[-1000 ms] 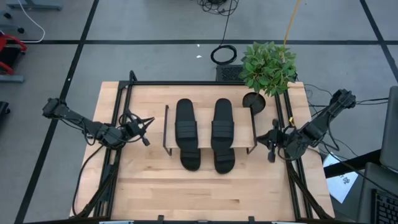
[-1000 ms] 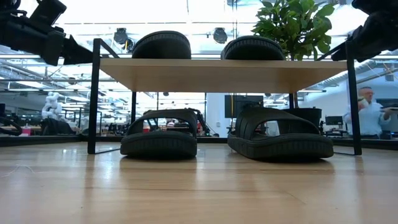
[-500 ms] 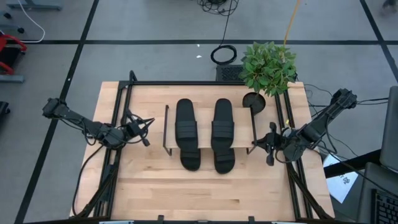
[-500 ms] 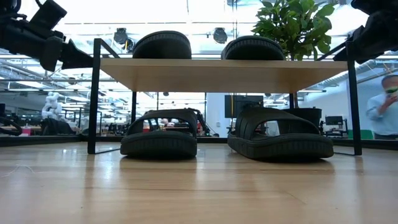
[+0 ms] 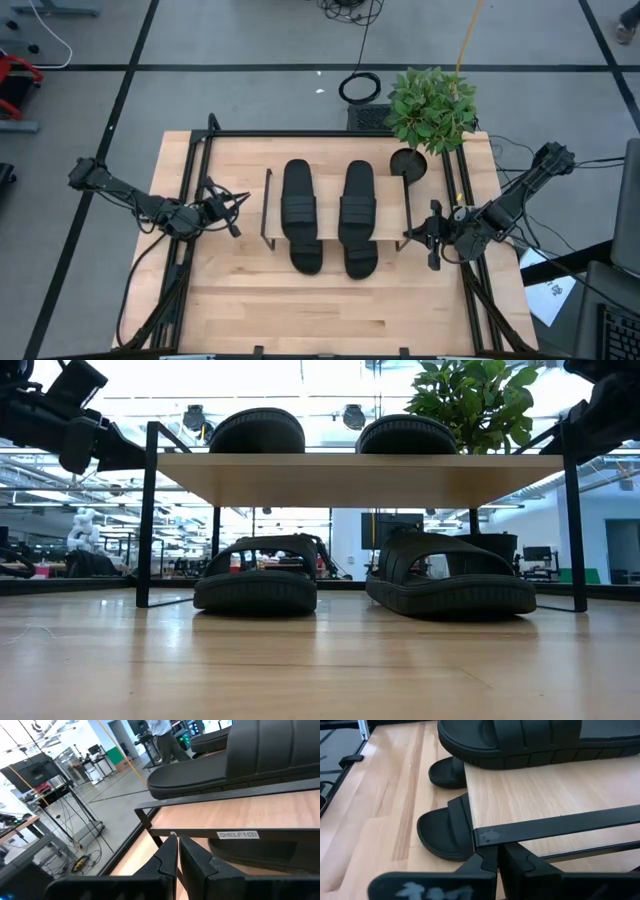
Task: Pick and place slides into the shelf
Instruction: Adjust the shelf
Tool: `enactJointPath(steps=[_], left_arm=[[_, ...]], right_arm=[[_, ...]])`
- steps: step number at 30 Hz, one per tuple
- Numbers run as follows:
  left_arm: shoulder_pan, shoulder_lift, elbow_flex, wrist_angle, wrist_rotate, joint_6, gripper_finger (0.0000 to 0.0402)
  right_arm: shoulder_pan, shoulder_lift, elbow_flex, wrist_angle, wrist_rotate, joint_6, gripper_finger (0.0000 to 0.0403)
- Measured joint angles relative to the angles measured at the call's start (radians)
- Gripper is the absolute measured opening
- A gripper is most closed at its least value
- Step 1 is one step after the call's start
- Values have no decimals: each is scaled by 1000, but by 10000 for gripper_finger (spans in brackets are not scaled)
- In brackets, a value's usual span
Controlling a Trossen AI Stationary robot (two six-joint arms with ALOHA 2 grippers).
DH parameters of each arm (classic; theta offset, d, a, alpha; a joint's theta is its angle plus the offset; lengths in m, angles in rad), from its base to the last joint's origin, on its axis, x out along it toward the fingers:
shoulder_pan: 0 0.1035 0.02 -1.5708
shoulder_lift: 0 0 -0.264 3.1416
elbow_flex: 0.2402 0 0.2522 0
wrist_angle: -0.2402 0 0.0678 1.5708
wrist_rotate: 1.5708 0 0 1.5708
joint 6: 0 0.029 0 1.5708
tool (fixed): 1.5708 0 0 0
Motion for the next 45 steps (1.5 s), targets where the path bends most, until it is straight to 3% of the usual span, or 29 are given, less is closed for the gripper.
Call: enactJointPath(steps=[7,13,19,28,45], left_arm=[[0,0,0,-5,12,-10,26],[0,0,0,-17,246,-31,26],[9,0,0,-15,281,-81,26],[24,11,0,-12,481,-139,26],[24,126,0,101,557,-135,26]], right_arm=[[0,2,0,-2,-2,-11,0],[0,2,0,-3,-1,-30,0],[0,2,0,-4,6,-33,0],[0,1,1,-26,27,-33,0],[0,1,1,-27,27,-37,0]])
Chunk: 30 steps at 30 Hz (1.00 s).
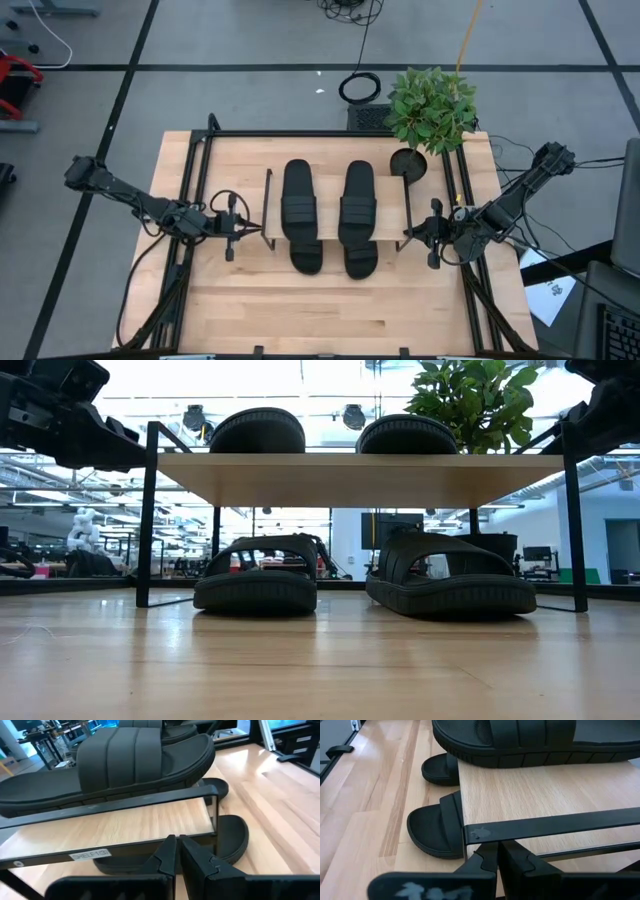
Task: Pick and place slides into the shelf
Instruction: Adjust the shelf
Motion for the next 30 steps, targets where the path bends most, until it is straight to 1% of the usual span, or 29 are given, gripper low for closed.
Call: enactJointPath(steps=[8,18,22,26,30], left_arm=[[0,0,0,12,4,1,26],[0,0,0,29,54,14,26],[0,0,0,40,60,14,26],[0,0,0,44,95,14,26],[0,0,0,49,98,14,26]], right_arm=[[0,0,0,-11,0,0,0],[0,0,0,-13,1,4,0],[0,0,0,-13,1,4,0],[0,0,0,-14,1,4,0],[0,0,0,-14,3,3,0]])
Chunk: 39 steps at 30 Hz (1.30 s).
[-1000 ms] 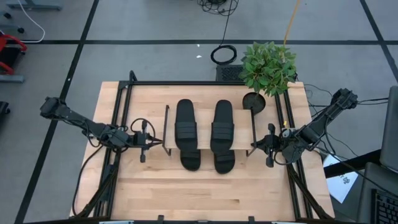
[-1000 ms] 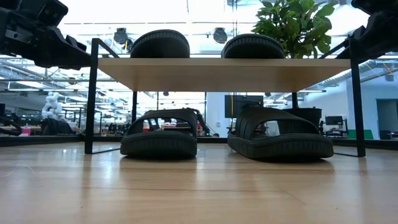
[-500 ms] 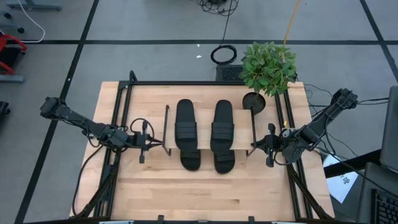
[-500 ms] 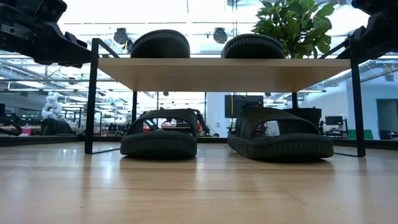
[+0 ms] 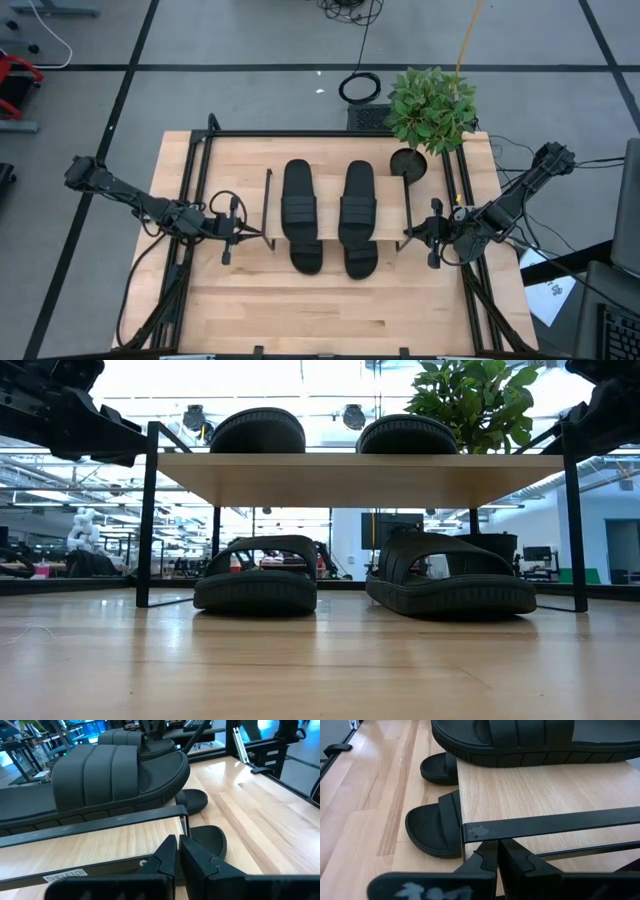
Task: Pick and place slides into the shelf
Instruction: Adjust the shelf
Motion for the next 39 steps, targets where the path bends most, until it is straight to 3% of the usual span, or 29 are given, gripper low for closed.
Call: enactJointPath(steps=[31,39], left_arm=[[-1,0,0,36,51,17,26],[0,0,0,-47,-112,0,26]], right_arm=[[-2,-1,0,-16,24,7,0],[-2,-2,0,-54,23,12,0]])
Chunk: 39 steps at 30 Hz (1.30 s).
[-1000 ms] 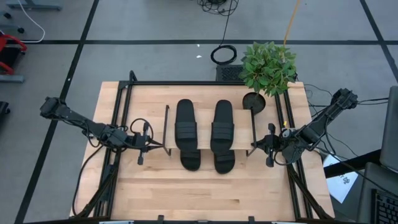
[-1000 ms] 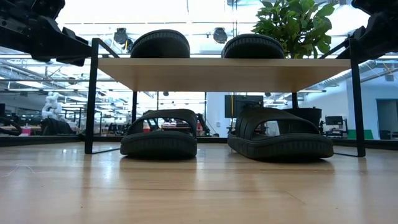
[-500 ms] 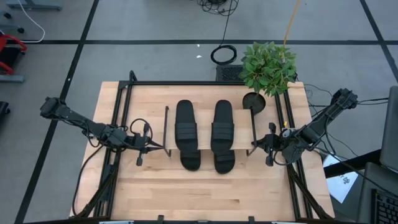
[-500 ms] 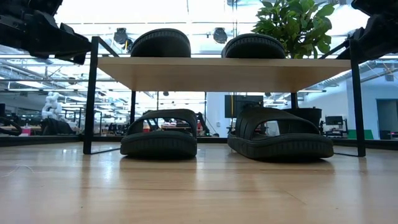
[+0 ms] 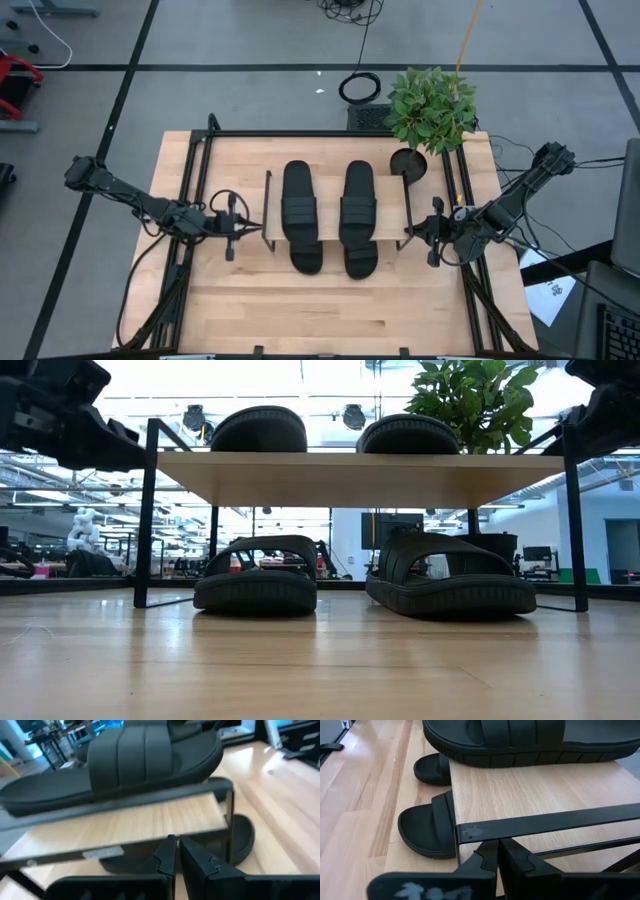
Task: Pick and place slides into the shelf
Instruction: Adjust the shelf
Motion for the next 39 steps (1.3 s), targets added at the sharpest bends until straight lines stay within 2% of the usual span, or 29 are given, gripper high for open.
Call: enactJointPath(steps=[9,13,21,25,39], left_arm=[[0,0,0,-32,-20,5,26],[0,0,0,-31,-20,13,26],[37,0,0,-3,-19,9,26],[60,0,0,0,23,3,26],[79,0,0,-1,53,5,26]], right_arm=[[1,-92,0,-127,-2,33,0],[1,-140,-2,-133,-42,19,0],[1,-102,-16,46,-123,-35,0],[1,-67,-41,122,-133,-60,0],[1,-110,-62,107,-129,-90,0]])
